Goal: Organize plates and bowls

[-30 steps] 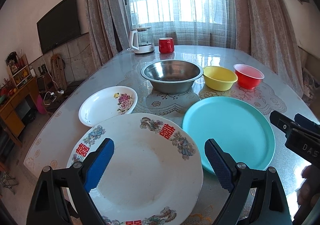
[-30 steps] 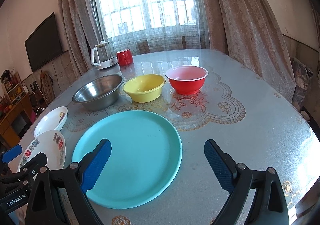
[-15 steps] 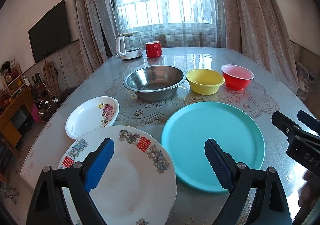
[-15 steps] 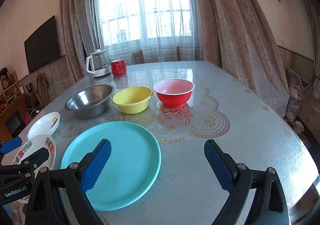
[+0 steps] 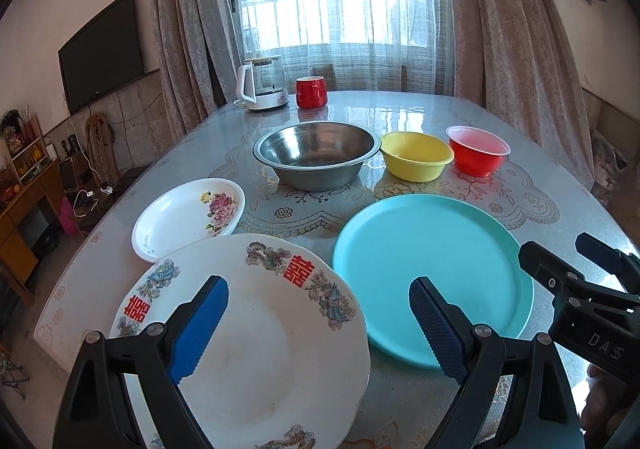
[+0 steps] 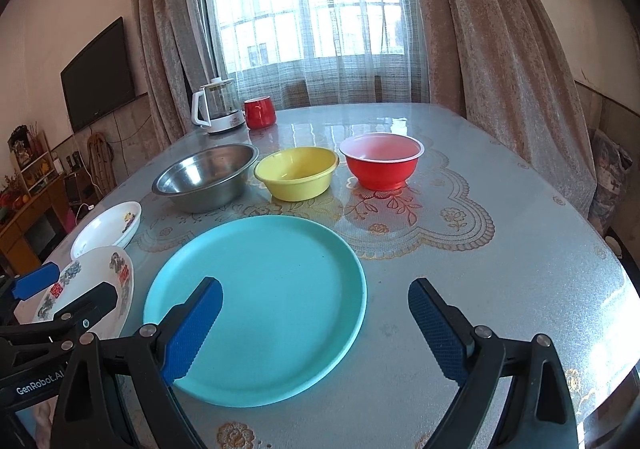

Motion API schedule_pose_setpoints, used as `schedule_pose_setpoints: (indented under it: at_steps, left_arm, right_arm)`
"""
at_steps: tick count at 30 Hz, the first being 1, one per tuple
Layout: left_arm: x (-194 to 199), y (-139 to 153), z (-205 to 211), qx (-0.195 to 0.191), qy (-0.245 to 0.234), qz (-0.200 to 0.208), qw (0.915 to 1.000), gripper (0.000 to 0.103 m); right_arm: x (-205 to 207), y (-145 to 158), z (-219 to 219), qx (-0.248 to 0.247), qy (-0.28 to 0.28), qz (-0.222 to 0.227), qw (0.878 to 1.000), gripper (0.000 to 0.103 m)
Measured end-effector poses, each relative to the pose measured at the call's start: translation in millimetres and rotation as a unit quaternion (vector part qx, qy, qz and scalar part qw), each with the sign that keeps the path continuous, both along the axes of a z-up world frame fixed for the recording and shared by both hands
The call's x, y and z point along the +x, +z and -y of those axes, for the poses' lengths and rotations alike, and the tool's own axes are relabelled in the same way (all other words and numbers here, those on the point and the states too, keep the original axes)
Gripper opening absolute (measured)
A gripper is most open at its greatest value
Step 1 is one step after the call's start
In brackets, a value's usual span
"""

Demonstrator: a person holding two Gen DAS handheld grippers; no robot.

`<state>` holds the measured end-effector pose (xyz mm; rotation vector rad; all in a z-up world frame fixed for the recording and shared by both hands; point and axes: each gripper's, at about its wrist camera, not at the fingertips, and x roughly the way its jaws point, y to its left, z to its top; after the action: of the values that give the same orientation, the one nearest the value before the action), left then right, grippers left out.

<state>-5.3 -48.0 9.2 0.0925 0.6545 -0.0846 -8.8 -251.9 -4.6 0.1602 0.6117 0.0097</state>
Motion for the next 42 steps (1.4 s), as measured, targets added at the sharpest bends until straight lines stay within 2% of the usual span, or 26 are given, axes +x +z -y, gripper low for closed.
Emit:
schedule_pose_setpoints:
  at_steps: [12,15,17,18,22,23,24,25,29,32,38,42]
  left_arm:
    - [-6,7,-5,-0.016,-0.019,0.008,0.9997,0.093]
    - [3,9,-7,-0.026,-0.034,-0.005,0.9991,0.093]
    - [11,13,-9,-0.026,-0.051,-0.01,0.9983,0.091]
    - [16,14,-10,-0.022,-0.057,-0.012,0.998,0.086]
    - [51,15,-19,-0.05,-0.09,-0.061,0.9928,0.054]
    - [60,14,-20,-0.054,-0.093,-0.072,0.9916,0.049]
    - [69,13,-20,-0.053,-0.096,-0.081,0.9907,0.036]
    - [77,13,-19,-0.05,-0.1,-0.089,0.9897,0.031]
    - [105,6,-8,-0.042,-0.127,-0.121,0.9836,0.026]
    - [124,0,1,-0.03,-0.131,-0.144,0.9803,0.026]
    - [149,-20,15,-0.016,-0.155,-0.195,0.9683,0.026]
    - [152,-32,29,0.015,-0.173,-0.209,0.9625,0.027]
  right_arm:
    - [-11,7,-11,-0.024,-0.004,-0.013,1.0,0.096]
    - [-7,6,-8,-0.021,-0.004,-0.019,1.0,0.096]
    - [-3,3,-4,-0.013,-0.006,-0.027,1.0,0.096]
    - [-1,1,-1,-0.006,-0.007,-0.031,0.999,0.095]
    - [4,-10,8,0.008,-0.012,-0.051,0.999,0.086]
    - [5,-13,11,0.012,-0.013,-0.055,0.998,0.08]
    - [5,-14,13,0.018,-0.012,-0.058,0.998,0.076]
    - [6,-16,15,0.021,-0.01,-0.06,0.998,0.069]
    - [10,-22,20,0.027,-0.006,-0.07,0.997,0.049]
    - [13,-29,21,0.023,-0.006,-0.083,0.996,0.041]
    - [20,-42,26,0.045,0.012,-0.107,0.993,0.036]
    - [23,-45,23,0.031,0.018,-0.107,0.994,0.027]
